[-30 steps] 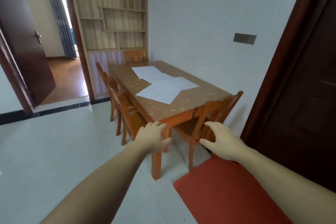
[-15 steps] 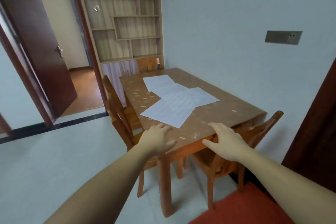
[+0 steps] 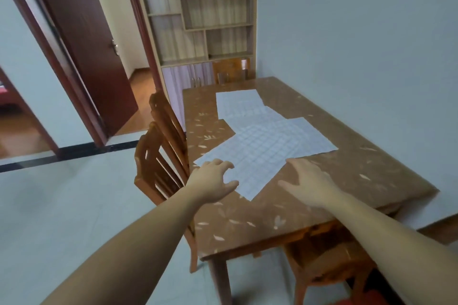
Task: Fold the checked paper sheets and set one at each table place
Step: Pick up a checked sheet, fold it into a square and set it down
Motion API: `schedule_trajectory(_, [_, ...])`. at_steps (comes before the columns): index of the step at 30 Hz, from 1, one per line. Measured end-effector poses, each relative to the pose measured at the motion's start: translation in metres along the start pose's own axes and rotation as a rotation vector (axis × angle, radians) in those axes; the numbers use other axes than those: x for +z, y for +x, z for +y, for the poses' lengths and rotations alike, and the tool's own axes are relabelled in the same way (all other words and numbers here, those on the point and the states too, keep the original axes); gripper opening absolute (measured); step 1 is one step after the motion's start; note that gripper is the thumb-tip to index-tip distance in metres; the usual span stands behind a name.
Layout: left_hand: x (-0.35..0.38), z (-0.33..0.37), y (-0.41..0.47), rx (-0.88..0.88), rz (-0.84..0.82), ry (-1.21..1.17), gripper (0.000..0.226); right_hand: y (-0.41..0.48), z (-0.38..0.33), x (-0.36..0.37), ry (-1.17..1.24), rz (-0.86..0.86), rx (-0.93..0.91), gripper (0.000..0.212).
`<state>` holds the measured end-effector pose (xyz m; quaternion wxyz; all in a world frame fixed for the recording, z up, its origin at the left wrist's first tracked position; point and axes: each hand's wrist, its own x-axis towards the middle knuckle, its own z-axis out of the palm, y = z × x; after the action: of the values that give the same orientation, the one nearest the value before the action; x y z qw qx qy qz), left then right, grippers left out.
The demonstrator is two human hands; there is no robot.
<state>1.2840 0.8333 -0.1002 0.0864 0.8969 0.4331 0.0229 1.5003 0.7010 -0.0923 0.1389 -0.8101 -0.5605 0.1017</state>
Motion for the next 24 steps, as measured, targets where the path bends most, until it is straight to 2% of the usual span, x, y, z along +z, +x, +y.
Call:
schedule_trajectory(9, [0.06,-0.04,0.146,-0.045,-0.043,-0.127,0.056,0.145,0.033,0.041,-0.076,-0.11,0.008,0.074])
schedule_trajectory(12, [0.092,-0.062,0.194,-0.094,-0.089,-0.167,0.057,0.197,0.042,0.067,-0.026,-0.153,0.068,0.073])
schedule_trajectory(20, [0.165,-0.099,0.26,-0.198,-0.182,-0.222,0.059,0.276,0.061,0.164,-0.036,-0.347,0.093,0.075])
schedule_trajectory(24, [0.194,-0.1,0.273,-0.241,-0.213,-0.194,0.073,0.289,0.066,0.208,-0.132,-0.325,0.016,0.086])
